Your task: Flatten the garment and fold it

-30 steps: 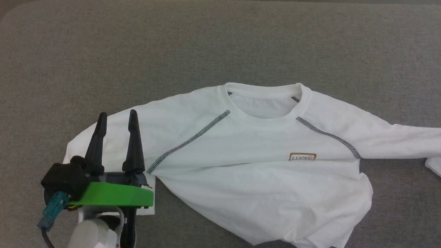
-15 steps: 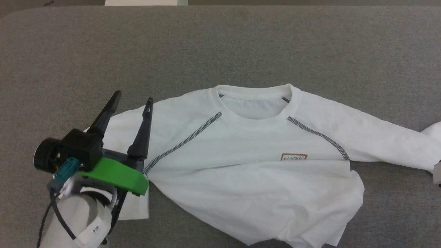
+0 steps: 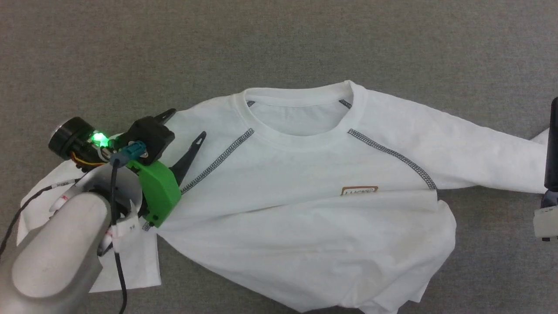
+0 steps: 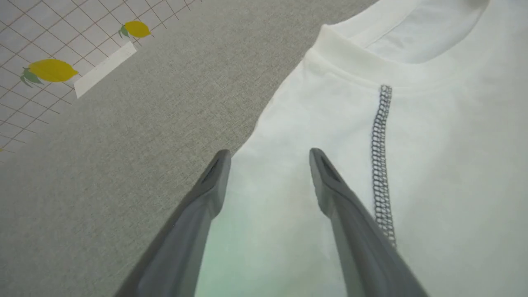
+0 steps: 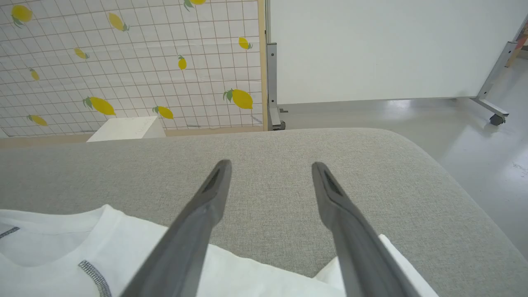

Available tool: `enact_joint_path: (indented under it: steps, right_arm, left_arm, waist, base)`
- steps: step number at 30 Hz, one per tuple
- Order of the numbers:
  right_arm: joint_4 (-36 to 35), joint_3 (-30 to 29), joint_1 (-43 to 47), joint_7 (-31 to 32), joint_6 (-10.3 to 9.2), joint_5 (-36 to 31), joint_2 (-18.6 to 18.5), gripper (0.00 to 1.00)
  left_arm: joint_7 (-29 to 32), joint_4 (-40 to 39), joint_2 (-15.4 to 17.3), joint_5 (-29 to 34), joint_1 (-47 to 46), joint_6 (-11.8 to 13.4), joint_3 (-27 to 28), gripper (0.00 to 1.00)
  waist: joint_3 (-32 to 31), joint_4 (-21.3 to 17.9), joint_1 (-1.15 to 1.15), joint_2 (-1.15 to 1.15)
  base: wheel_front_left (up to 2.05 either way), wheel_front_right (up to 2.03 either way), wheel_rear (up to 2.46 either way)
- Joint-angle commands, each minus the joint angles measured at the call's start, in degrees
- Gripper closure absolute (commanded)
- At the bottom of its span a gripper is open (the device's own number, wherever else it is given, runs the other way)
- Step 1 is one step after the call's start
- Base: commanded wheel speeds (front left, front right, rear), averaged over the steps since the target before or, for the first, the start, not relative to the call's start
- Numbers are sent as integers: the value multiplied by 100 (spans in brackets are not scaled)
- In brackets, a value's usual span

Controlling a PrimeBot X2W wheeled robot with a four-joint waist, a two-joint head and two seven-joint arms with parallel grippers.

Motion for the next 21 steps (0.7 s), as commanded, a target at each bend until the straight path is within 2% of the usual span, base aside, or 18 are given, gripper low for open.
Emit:
enact_joint_path:
  steps: [1,4,7,11,12,17,21]
  right_arm:
    - [-17,12,-66,-15,-9,29,4,0]
    - [-7,13,-73,-11,-9,52,4,0]
    - [-10,17,-82,-17,-9,69,4,0]
    - [-2,47,-115,-9,-9,58,4,0]
    - [1,61,-130,0,-9,56,4,0]
    - [20,129,-187,47,-9,-9,5,0]
    - [2,206,-217,105,-9,-93,5,0]
  left_arm:
    - [27,92,114,-65,-179,-13,-84,0]
    - [57,388,249,-175,-454,-13,-234,0]
    - [110,686,227,-269,-593,-13,-291,0]
    - [421,886,221,-600,-655,-14,-661,0]
    - [556,880,240,-782,-649,-14,-795,100]
    - [758,731,317,-1438,-614,-14,-1077,100]
    - [492,580,289,-1719,-487,27,-956,100]
  waist:
    - [198,-140,0,0]
    - [342,-167,0,0]
    - [446,-176,0,0]
    - [523,-168,0,0]
    - [533,-162,0,0]
    - [436,-83,0,0]
    - [211,7,0,0]
  base:
    - [0,0,0]
    - [0,0,0]
    - [0,0,0]
    - [0,0,0]
    - [0,0,0]
    - [0,0,0]
    - [0,0,0]
